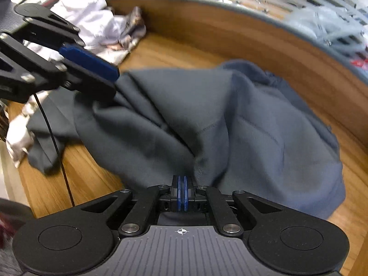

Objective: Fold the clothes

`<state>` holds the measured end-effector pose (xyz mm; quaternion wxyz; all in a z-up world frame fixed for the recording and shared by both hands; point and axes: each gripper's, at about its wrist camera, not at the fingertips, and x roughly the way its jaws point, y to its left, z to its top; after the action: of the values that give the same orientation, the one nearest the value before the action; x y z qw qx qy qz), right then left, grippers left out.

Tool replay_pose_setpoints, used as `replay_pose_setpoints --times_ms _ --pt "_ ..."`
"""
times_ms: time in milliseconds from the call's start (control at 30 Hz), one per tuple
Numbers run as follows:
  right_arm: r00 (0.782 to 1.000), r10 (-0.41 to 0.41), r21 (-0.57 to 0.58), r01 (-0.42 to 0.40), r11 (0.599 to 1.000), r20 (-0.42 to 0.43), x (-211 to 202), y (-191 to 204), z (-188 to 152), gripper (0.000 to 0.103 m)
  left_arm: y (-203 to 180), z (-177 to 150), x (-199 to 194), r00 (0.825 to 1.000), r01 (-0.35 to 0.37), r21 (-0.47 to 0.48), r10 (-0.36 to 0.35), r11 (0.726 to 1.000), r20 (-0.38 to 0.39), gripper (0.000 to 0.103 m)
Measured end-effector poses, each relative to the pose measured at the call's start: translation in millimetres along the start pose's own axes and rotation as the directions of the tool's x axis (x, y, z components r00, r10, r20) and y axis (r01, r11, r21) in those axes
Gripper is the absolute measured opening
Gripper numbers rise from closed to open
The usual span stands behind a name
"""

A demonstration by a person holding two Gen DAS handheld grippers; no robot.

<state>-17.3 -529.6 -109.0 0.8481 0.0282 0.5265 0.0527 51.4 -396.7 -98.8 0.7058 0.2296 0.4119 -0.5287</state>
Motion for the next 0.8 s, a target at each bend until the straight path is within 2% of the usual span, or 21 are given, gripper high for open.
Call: replay_pose_setpoints --times_ms 67,167,267,400,567,700,800 --pt "1.0 0.004 0.008 -0.004 1.0 0.01 -5.3 0.9 -2.9 0.005 4.4 -5.6 8.4 1.0 -0.013 0.004 0.013 1.0 -0.01 0.021" --pt "0.997 0.033 0.03 -0.035 0.999 0.074 -19.6 4.0 2.5 0.005 11.5 -4.2 13.1 1.0 -0.021 -0.001 0.021 1.0 -0.01 0.021" --pt "0.986 0.065 0.051 -0.073 0.996 0.151 -30.8 6.5 17.1 0.005 17.0 3.7 18.7 1.0 -0.009 0.013 0.009 1.0 -0.008 0.021" --pt "0.983 0.044 0.062 -0.056 0.996 0.179 -19.4 8.8 42.2 0.005 28.5 13.6 29.8 1.0 0.004 -0.004 -0.004 1.0 -0.014 0.021" --pt "0.995 0.009 0.069 -0.016 0.998 0.095 24.8 8.1 53.9 0.005 44.3 14.9 56.5 0.998 -0.03 -0.039 0.027 0.999 -0.063 0.021" --pt "1.0 -0.004 0.012 0.004 1.0 0.016 37.3 15.3 40.1 0.005 59.7 15.3 75.7 0.997 -0.058 -0.149 0.048 0.987 -0.067 0.021" --pt "0.999 -0.019 -0.027 0.018 0.999 -0.038 41.3 18.4 23.5 0.006 63.5 18.1 87.8 0.997 -0.044 -0.2 0.031 0.979 -0.067 0.018"
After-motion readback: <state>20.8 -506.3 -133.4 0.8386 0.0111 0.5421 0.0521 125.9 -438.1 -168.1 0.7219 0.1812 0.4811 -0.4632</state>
